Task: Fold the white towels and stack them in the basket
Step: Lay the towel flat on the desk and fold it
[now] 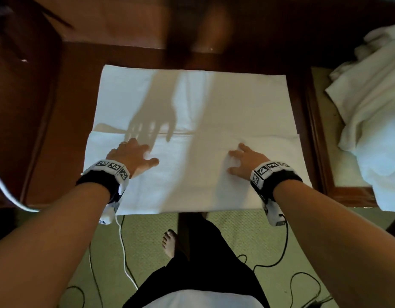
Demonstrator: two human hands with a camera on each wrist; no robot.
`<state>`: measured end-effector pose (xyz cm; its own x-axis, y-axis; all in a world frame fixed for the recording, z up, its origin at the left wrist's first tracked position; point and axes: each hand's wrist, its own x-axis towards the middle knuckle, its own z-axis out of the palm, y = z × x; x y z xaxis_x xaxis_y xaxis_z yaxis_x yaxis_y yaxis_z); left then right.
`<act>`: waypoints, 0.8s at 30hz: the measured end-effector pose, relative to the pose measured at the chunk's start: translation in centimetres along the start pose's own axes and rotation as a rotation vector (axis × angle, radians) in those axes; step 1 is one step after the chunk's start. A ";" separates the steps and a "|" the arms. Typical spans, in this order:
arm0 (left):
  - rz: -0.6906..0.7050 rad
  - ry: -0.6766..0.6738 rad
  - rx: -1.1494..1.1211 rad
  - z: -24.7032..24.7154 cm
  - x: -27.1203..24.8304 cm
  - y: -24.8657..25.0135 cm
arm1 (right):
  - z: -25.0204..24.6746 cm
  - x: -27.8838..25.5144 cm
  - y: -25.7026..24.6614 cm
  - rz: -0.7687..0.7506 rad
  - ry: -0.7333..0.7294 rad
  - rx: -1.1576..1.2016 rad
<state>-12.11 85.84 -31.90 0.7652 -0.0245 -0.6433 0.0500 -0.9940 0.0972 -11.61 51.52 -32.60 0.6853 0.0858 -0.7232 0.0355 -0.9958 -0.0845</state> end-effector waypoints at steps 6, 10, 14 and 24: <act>0.001 0.014 -0.090 -6.0 3.7 0.3 | -6.3 3.0 1.5 0.018 0.115 -0.131; -0.003 0.157 -0.097 -10.7 8.2 2.1 | -11.7 7.3 3.3 0.043 0.185 -0.096; -0.030 0.220 -0.121 -12.7 13.5 3.0 | -14.6 12.2 6.0 0.046 0.266 0.000; -0.029 0.244 0.180 -12.4 22.0 1.9 | -17.8 19.5 10.4 0.017 0.371 -0.078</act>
<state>12.77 84.78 -36.40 0.8979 0.0088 -0.4401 -0.0239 -0.9974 -0.0686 15.05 42.29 -35.41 0.9025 0.0660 -0.4257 0.0672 -0.9977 -0.0121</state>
